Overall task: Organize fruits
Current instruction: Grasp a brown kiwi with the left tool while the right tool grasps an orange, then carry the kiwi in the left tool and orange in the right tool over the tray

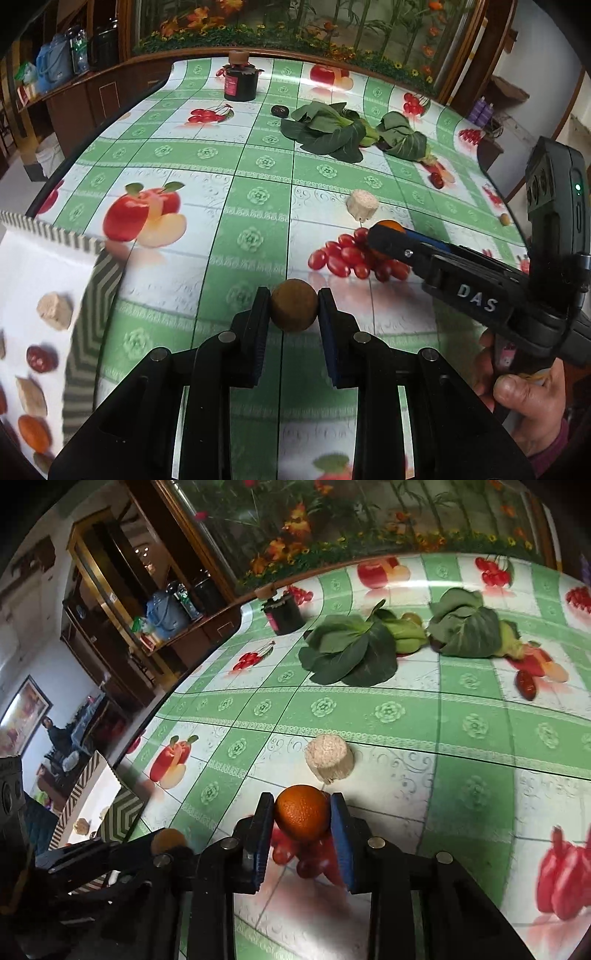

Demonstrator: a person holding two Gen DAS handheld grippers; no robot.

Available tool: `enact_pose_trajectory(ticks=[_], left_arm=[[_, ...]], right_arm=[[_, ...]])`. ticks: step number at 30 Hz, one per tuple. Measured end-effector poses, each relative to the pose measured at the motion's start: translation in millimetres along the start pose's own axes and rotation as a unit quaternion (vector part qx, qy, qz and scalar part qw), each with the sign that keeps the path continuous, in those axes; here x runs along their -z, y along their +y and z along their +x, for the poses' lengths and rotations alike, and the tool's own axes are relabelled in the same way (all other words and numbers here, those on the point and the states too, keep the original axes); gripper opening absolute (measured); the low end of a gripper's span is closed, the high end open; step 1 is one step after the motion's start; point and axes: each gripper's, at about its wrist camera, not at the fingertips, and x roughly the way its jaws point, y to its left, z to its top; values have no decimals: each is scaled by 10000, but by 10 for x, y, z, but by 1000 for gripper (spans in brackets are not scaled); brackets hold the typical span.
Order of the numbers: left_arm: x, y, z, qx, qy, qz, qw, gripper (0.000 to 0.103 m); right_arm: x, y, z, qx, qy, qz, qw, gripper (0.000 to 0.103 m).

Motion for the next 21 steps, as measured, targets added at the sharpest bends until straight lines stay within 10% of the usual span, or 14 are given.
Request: enact_pose_trajectory(ticks=[21], left_arm=[[450,409,-859,-620,-523,11,9967,25]], right_arm=[[524,1109,-465,-505,-18,-652,9966,30]])
